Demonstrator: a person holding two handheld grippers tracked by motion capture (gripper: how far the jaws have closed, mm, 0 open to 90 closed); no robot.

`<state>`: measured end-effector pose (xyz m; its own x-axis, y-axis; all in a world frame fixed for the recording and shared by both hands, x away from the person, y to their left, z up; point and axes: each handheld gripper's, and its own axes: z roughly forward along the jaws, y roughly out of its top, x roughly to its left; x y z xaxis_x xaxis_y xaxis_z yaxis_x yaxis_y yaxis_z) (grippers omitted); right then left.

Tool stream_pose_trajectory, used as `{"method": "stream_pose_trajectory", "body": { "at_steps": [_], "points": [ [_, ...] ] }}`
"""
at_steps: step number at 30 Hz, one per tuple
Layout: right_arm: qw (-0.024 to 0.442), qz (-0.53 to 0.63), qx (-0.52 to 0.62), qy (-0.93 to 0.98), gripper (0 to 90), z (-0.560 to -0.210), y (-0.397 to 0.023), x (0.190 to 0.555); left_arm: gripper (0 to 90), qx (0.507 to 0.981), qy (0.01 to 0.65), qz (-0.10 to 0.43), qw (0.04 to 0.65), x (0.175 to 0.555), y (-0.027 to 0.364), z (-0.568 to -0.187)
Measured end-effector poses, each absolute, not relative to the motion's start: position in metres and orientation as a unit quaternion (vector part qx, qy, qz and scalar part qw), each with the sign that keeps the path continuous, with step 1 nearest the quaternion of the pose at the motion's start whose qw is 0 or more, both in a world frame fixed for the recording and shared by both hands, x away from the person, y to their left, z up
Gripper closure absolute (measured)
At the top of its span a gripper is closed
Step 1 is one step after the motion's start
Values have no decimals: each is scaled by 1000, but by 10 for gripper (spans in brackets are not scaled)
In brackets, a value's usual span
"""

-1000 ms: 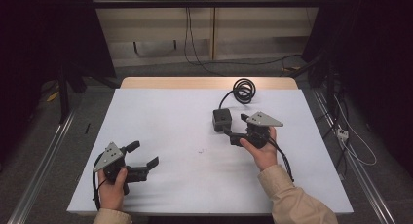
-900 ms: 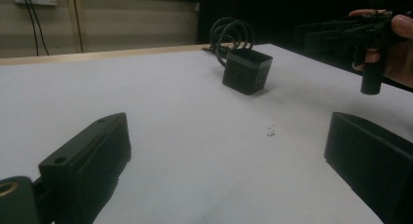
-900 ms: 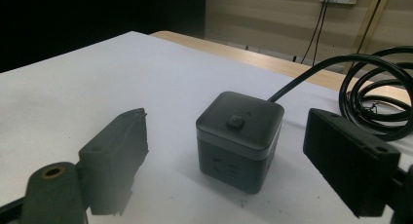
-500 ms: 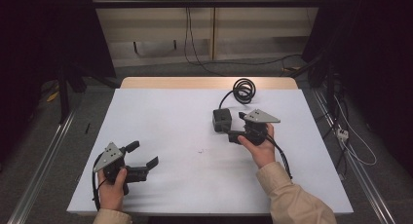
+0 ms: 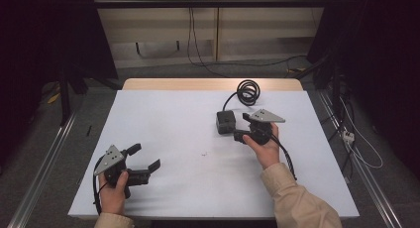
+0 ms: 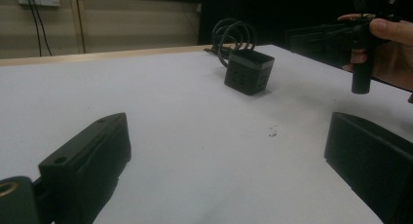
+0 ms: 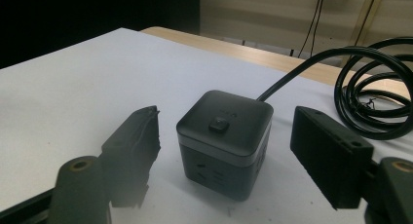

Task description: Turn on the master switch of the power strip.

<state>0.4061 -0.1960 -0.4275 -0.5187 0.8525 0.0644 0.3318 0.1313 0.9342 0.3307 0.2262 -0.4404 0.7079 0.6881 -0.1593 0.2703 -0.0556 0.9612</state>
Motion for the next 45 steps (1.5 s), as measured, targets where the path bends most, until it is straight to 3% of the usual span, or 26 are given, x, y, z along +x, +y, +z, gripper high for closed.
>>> {"method": "stream_pose_trajectory", "body": {
  "at_steps": [5,24,45],
  "points": [
    [251,510,422,706,343,-429,-197,408,27,705,340,175,597,331,226,-440],
    [244,506,424,711,444,-427,-194,417,27,706,340,175,596,331,226,-440],
    [225,512,421,714,703,-425,-193,423,27,706,340,176,596,331,227,-440]
  ]
}}
